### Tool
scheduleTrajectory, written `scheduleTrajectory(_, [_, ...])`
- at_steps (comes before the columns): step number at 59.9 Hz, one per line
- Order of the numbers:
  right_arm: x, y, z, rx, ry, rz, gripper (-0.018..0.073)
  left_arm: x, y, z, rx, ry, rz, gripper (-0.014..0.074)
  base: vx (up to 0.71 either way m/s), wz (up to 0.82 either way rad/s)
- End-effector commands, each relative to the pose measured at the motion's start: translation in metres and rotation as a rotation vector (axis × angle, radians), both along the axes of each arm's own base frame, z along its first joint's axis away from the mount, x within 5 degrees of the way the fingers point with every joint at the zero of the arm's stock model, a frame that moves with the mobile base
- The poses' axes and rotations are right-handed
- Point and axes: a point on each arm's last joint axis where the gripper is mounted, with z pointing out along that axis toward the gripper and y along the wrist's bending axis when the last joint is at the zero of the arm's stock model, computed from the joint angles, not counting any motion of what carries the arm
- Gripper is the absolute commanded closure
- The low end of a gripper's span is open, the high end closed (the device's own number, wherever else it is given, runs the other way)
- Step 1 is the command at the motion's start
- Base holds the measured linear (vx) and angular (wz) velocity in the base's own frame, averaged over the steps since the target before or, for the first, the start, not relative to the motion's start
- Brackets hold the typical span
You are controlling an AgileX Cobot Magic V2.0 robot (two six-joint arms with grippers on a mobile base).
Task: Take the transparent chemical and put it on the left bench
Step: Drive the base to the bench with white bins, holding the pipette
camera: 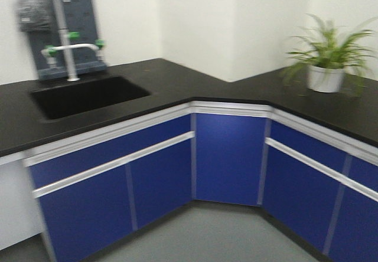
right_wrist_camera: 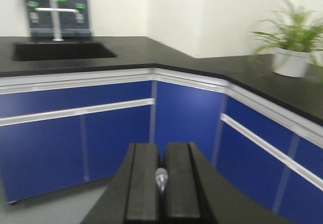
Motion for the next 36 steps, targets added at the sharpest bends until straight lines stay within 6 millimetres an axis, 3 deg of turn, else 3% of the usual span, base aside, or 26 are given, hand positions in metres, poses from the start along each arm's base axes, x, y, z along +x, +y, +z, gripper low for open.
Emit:
scheduleTrajectory(1, [0.0003,-0.0037,0.0139,0.013,-0.07,-0.042,0.0564,-0.0015,0.0002,0.0027,-0.014,-0.081,-0.001,0.06,-0.07,0.82])
scheduleTrajectory(18, [0.0003,-0.0037,0.0139,0.013,-0.07,-0.042,0.0564,-0.0015,0.0002,0.0027,-0.014,-0.081,-0.001,0.06,0.01,0.77])
scheduleTrajectory(36, [0.0003,-0.0037,0.0139,0.013,-0.07,-0.042,0.0564,-0.0015,0.0002,0.0027,-0.014,-0.081,-0.001,0.06,0.13,0.54])
